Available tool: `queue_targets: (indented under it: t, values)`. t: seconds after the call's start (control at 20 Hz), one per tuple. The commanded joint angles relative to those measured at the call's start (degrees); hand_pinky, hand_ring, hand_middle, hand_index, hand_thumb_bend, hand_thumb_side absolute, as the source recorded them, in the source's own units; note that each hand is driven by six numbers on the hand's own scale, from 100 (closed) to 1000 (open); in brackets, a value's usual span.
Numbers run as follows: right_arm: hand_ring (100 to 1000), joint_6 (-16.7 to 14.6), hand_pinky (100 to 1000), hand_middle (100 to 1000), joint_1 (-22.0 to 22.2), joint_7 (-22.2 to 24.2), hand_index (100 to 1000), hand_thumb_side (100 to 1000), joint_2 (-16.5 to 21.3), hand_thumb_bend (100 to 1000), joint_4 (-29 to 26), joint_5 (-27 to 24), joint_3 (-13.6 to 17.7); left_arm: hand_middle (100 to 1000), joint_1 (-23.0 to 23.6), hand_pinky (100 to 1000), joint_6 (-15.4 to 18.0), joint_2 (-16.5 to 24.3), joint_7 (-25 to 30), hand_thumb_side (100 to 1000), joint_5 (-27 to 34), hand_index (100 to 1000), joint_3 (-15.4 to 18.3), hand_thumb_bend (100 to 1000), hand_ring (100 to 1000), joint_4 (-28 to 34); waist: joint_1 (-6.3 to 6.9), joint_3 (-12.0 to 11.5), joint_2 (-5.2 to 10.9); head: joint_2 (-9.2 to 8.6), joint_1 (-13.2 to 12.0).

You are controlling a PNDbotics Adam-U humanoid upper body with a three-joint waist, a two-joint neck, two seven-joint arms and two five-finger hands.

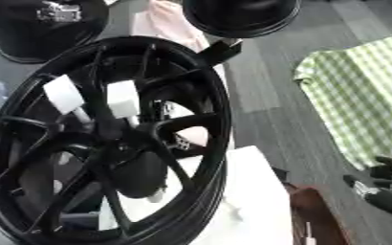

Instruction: Pull the pin out of the wheel hub.

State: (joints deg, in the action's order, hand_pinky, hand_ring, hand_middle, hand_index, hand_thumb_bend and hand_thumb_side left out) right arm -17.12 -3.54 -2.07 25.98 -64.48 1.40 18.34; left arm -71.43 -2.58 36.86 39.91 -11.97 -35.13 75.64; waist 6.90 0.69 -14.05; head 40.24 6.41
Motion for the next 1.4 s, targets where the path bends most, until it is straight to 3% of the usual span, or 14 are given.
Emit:
queue_targets:
  t: [0.05, 0.25, 0.7, 1.05, 1.2, 1.4]
  values:
    - [685, -0.12, 662, 610, -0.31, -0.34, 792, 174, 1.33, 639, -1.1, 0.26, 0.59, 769, -0.08, 882, 0.79, 3.15, 1.63, 1000, -0.69, 868, 0.72, 374, 846, 2.24, -0.52, -0.11, 0.7, -0.26, -0.03]
    - [684, -0.15, 662, 609, -0.29, -0.52, 792, 173, 1.51, 640, -1.11, 0.19, 0.7, 758, 2.1, 900, 2.26, 6.56, 3.59, 1000, -1.53, 864, 1.19, 533, 844, 6.69, -0.31, -0.24, 0.73, -0.15, -0.02]
    - [680, -0.23, 659, 606, -0.21, -1.08, 789, 171, 1.85, 640, -1.19, 0.0, 0.89, 777, 7.8, 922, 1.6, 13.18, 4.76, 919, -1.71, 887, 2.34, 631, 861, 13.57, 0.12, -0.33, 0.68, 0.14, 0.0]
    - [678, -0.22, 658, 604, -0.33, -1.18, 788, 170, 1.93, 640, -1.22, -0.13, 0.86, 742, 9.39, 902, -0.53, 13.69, 4.52, 783, -1.05, 882, 2.13, 576, 836, 13.58, 0.27, -0.1, 0.69, 0.22, -0.06]
    - [677, -0.25, 657, 603, -0.34, -1.21, 787, 169, 1.93, 640, -1.24, -0.19, 0.86, 722, 9.71, 897, -1.76, 13.68, 2.51, 879, -0.54, 876, 2.31, 623, 825, 13.41, 0.3, -0.07, 0.66, 0.34, -0.19]
    - [676, -0.27, 657, 602, -0.38, -1.28, 787, 169, 1.93, 640, -1.27, -0.28, 0.87, 714, 10.01, 892, -2.93, 13.46, 1.05, 913, -0.78, 871, 1.63, 642, 821, 12.47, 0.32, 0.02, 0.67, 0.33, -0.38]
